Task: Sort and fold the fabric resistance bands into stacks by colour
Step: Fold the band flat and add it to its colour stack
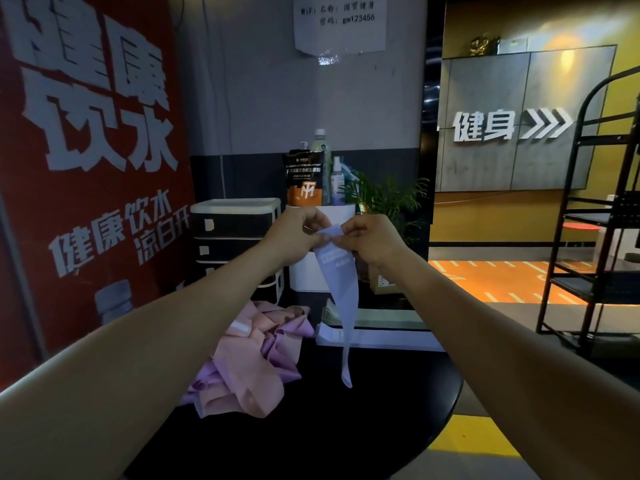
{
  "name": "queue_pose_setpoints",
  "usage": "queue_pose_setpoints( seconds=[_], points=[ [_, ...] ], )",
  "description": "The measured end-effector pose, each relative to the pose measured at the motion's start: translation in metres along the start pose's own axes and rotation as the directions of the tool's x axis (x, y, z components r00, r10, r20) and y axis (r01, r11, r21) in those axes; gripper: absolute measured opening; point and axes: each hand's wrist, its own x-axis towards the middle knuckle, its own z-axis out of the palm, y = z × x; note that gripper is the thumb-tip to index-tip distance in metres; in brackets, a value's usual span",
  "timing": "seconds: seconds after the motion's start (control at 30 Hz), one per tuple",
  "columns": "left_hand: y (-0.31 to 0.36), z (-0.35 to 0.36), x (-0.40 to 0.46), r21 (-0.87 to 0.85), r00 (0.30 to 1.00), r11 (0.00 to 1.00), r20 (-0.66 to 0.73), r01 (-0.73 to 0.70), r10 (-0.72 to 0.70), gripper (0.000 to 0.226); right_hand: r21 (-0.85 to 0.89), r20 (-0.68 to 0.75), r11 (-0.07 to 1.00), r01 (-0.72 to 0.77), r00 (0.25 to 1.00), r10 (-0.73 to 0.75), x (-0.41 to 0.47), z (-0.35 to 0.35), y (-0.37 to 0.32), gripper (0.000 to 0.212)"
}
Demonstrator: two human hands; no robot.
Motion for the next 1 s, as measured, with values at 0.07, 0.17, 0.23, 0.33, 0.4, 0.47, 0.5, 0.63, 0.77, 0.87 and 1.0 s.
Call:
queue_pose_setpoints(
  seconds=[0.07,0.17,0.23,0.33,0.4,0.47,0.5,0.63,0.77,0.87,1.0],
  points=[
    [0.001,0.004,0.003,-0.052,1.000,0.999,-0.024,0.002,-0.004,0.022,-0.025,0.050,1.000,0.019,0.999,-0.018,-0.001,-0.005,0.001,0.013],
    [0.001,0.008,0.010,-0.186,0.995,0.983,-0.094,0.008,-0.026,0.026,-0.173,0.169,0.985,-0.017,0.985,0.046,-0.004,-0.008,0.015,0.014],
    [-0.003,0.010,0.015,-0.256,0.990,0.966,-0.126,0.028,-0.062,0.026,-0.256,0.195,0.965,-0.055,0.975,0.107,-0.004,-0.010,0.034,0.014],
    [-0.016,0.016,0.021,-0.310,0.982,0.948,-0.146,0.071,-0.121,0.025,-0.357,0.238,0.930,-0.084,0.955,0.178,-0.003,-0.014,0.066,0.019],
    [-0.030,0.022,0.025,-0.363,0.966,0.925,-0.180,0.112,-0.187,0.024,-0.446,0.271,0.891,-0.087,0.935,0.227,-0.003,-0.017,0.084,0.015],
    [-0.047,0.029,0.028,-0.390,0.941,0.907,-0.221,0.155,-0.256,0.024,-0.519,0.272,0.848,-0.105,0.920,0.280,-0.007,-0.022,0.100,0.010],
    [-0.056,0.032,0.030,-0.399,0.926,0.900,-0.244,0.174,-0.287,0.023,-0.562,0.279,0.821,-0.104,0.910,0.306,-0.009,-0.025,0.108,0.009],
    [-0.087,0.044,0.033,-0.478,0.853,0.846,-0.315,0.236,-0.416,0.023,-0.654,0.266,0.742,-0.147,0.874,0.407,-0.016,-0.039,0.138,0.025],
    [-0.112,0.058,0.033,-0.522,0.782,0.797,-0.341,0.304,-0.522,0.025,-0.667,0.162,0.714,-0.214,0.894,0.418,-0.019,-0.059,0.164,0.040],
    [-0.133,0.072,0.032,-0.505,0.737,0.776,-0.343,0.378,-0.582,0.026,-0.572,0.078,0.760,-0.307,0.903,0.423,-0.021,-0.076,0.181,0.037],
    [-0.151,0.097,0.030,-0.445,0.712,0.739,-0.268,0.506,-0.649,0.014,-0.360,-0.146,0.814,-0.456,0.889,0.433,-0.015,-0.094,0.201,0.008]
  ],
)
